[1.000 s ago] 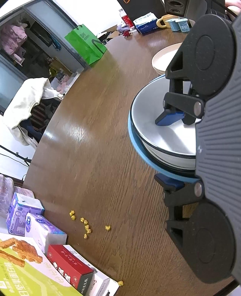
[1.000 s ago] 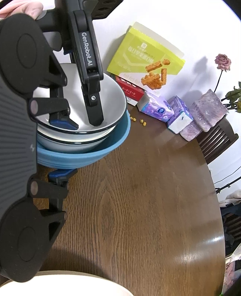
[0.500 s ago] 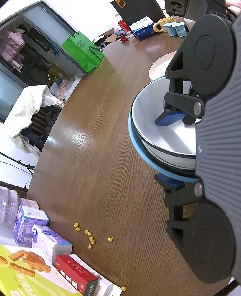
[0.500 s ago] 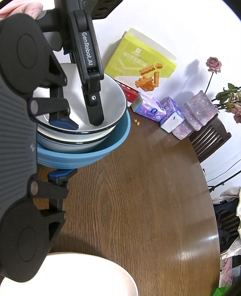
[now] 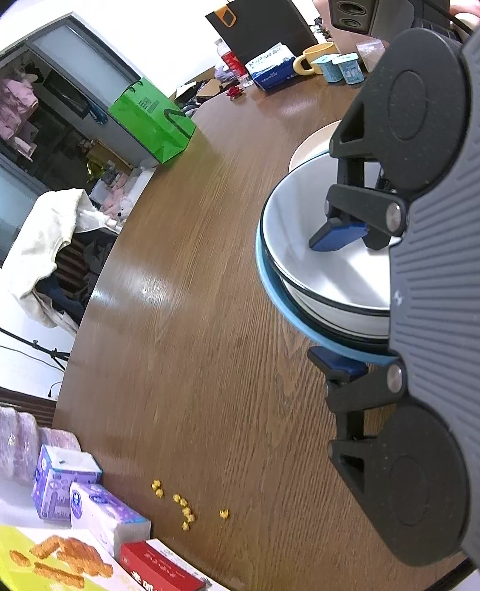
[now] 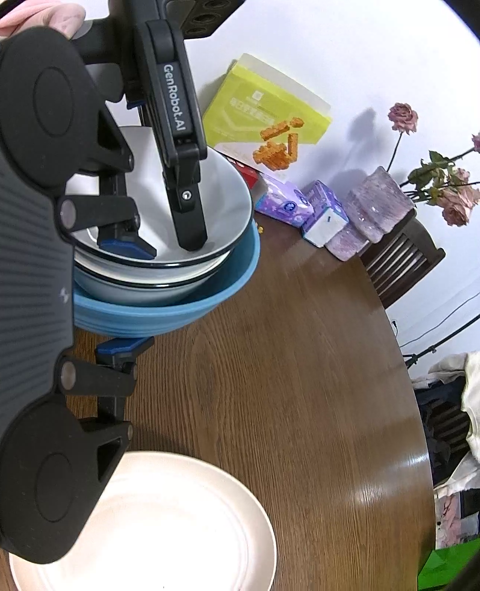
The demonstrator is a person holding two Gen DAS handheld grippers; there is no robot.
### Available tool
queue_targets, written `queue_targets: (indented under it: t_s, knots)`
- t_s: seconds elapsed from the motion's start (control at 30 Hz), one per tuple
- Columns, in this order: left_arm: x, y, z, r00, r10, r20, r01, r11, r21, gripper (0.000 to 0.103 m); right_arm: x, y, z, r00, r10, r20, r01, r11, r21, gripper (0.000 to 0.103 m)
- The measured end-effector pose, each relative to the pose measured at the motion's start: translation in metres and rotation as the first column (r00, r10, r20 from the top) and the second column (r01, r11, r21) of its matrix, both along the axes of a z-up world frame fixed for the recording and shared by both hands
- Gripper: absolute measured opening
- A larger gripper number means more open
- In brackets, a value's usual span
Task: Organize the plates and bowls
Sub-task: 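Lower the blue bowl stack onto the cream plates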
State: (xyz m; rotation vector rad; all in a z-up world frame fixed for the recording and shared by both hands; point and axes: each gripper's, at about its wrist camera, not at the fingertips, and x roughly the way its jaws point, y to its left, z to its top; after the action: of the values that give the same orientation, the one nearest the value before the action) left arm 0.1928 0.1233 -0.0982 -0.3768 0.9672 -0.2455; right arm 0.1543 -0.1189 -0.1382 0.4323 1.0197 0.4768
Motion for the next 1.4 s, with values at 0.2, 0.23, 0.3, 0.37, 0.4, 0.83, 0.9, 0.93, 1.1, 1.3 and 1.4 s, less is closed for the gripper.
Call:
queue_targets:
  t_s: [0.2, 0.23, 0.3, 0.37, 0.4, 0.83, 0.9, 0.93, 1.1, 1.3, 1.4]
  knots:
    - [0.002, -0.014, 0.003, 1.000, -0.019, 0.005, 0.019, 1.000, 0.002, 0.058, -0.003, -0.013, 0.003, 1.000, -0.020, 0.004, 0.020, 1.000, -0.001, 0.043]
    - [0.003, -0.015, 0.004, 1.000, -0.023, 0.006, 0.023, 1.000, 0.001, 0.058, -0.003, -0.016, 0.003, 1.000, -0.024, 0.005, 0.024, 1.000, 0.000, 0.043]
    - [0.005, -0.019, 0.004, 0.999, -0.032, 0.007, 0.032, 1.000, 0.001, 0.058, -0.004, -0.021, 0.004, 1.000, -0.031, 0.007, 0.031, 1.000, 0.001, 0.043]
    - [0.006, -0.023, 0.005, 0.999, -0.040, 0.008, 0.040, 0.999, 0.001, 0.058, -0.004, -0.025, 0.004, 0.999, -0.039, 0.008, 0.039, 0.999, 0.001, 0.043]
    - [0.007, -0.025, 0.005, 0.999, -0.045, 0.008, 0.045, 0.999, 0.002, 0.058, -0.004, -0.028, 0.005, 0.999, -0.044, 0.008, 0.044, 0.999, 0.001, 0.043]
    - [0.021, -0.051, 0.005, 0.994, -0.112, 0.014, 0.112, 0.994, -0.005, 0.058, -0.006, -0.055, 0.004, 0.994, -0.110, 0.013, 0.110, 0.994, -0.003, 0.043]
    - [0.022, -0.056, 0.005, 0.992, -0.122, 0.017, 0.122, 0.992, -0.006, 0.058, -0.007, -0.059, 0.005, 0.993, -0.119, 0.015, 0.119, 0.993, -0.004, 0.043]
    - [0.023, -0.058, 0.006, 0.992, -0.129, 0.018, 0.129, 0.992, -0.007, 0.058, -0.007, -0.061, 0.005, 0.992, -0.125, 0.017, 0.126, 0.992, -0.005, 0.043]
    - [0.028, -0.071, 0.005, 0.987, -0.159, 0.024, 0.159, 0.987, -0.012, 0.058, -0.007, -0.069, 0.005, 0.988, -0.154, 0.023, 0.155, 0.988, -0.013, 0.043]
    - [0.035, -0.089, 0.005, 0.979, -0.200, 0.030, 0.201, 0.980, -0.014, 0.058, -0.010, -0.083, 0.004, 0.981, -0.194, 0.028, 0.194, 0.981, -0.016, 0.043]
    - [0.038, -0.099, 0.004, 0.975, -0.220, 0.032, 0.221, 0.975, -0.017, 0.058, -0.013, -0.092, 0.003, 0.975, -0.221, 0.030, 0.222, 0.975, -0.014, 0.043]
